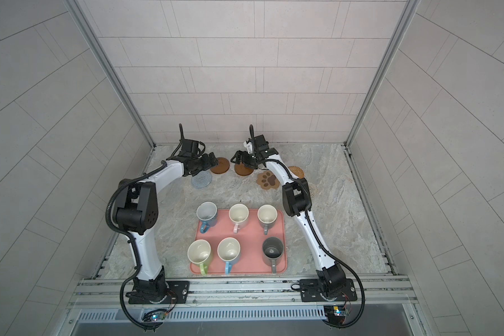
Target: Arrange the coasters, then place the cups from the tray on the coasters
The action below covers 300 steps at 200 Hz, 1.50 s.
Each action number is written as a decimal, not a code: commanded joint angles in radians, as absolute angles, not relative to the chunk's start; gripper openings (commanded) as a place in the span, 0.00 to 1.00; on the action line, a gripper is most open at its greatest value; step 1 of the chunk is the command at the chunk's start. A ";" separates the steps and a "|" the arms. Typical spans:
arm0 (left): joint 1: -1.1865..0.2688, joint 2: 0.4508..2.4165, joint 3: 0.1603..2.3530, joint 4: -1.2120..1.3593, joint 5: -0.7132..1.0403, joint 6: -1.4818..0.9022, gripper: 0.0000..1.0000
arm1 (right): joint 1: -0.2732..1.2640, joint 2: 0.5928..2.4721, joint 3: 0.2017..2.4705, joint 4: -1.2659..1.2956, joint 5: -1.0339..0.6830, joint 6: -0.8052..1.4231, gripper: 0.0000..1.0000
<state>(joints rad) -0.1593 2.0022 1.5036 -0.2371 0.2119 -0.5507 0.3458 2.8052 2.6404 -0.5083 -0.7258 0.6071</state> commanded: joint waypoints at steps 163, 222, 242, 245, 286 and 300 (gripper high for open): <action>-0.155 1.961 1.499 -0.232 0.204 -0.575 1.00 | 0.339 2.857 2.631 -0.489 -0.616 0.664 0.99; -0.156 1.970 1.505 -0.222 0.215 -0.580 1.00 | 0.342 2.814 2.631 -0.544 -0.683 0.596 0.99; -0.155 1.971 1.506 -0.221 0.219 -0.580 1.00 | 0.342 2.792 2.631 -0.562 -0.697 0.578 1.00; -0.155 1.971 1.506 -0.222 0.221 -0.580 1.00 | 0.341 2.788 2.631 -0.565 -0.699 0.576 0.99; -0.155 1.970 1.506 -0.221 0.225 -0.576 1.00 | 0.342 2.747 2.630 -0.566 -0.714 0.555 0.99; -0.156 1.968 1.506 -0.219 0.224 -0.576 1.00 | 0.342 2.732 2.631 -0.557 -0.718 0.552 1.00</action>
